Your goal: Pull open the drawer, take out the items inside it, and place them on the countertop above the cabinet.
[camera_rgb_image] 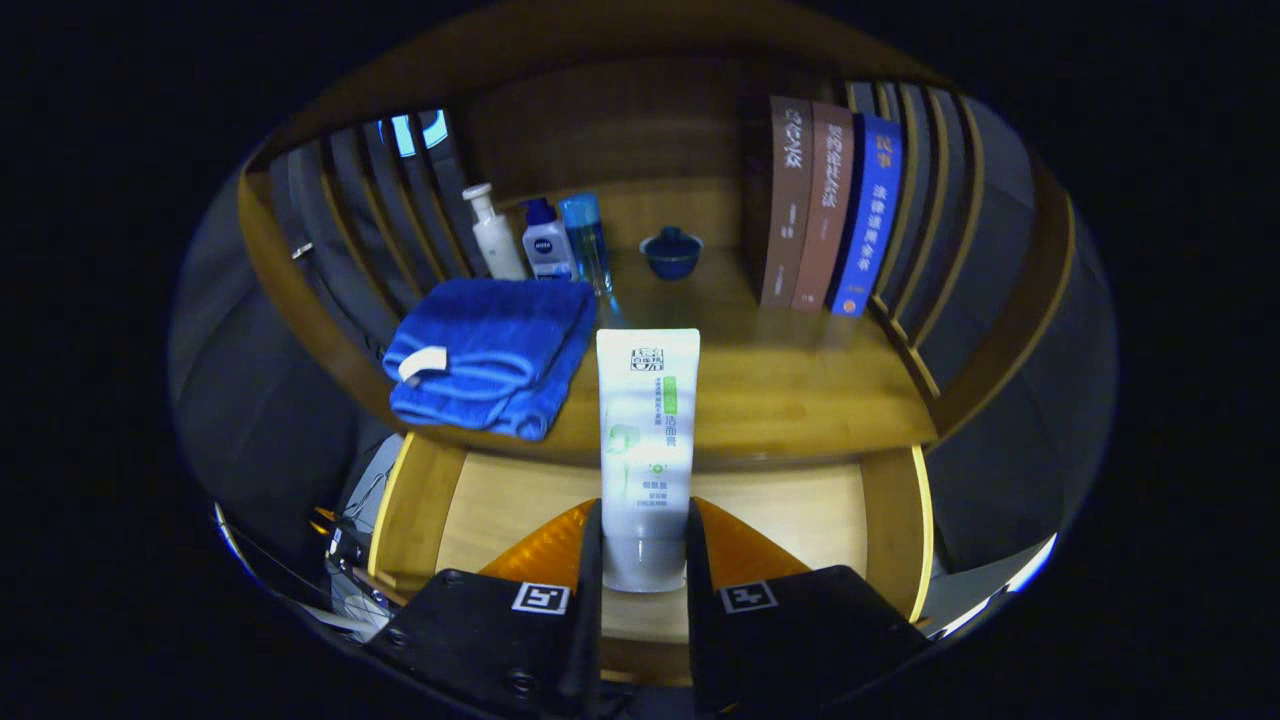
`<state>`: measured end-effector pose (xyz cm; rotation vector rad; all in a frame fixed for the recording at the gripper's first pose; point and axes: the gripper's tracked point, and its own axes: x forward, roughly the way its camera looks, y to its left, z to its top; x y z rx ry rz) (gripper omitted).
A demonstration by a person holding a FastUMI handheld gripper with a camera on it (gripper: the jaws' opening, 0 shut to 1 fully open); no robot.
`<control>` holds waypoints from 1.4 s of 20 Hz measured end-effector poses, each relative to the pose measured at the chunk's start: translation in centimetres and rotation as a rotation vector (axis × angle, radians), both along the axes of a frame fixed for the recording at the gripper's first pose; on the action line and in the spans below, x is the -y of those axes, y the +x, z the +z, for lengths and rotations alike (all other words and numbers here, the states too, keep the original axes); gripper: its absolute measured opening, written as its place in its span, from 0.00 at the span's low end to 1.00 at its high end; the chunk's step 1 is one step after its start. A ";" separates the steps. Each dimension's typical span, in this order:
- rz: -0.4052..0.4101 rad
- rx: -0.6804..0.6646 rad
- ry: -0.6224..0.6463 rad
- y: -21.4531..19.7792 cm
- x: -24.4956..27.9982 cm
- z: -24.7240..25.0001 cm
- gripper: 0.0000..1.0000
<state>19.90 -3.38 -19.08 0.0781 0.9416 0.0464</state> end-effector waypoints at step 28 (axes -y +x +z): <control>-0.100 -0.037 -0.043 8.6 1.9 -5.2 1.00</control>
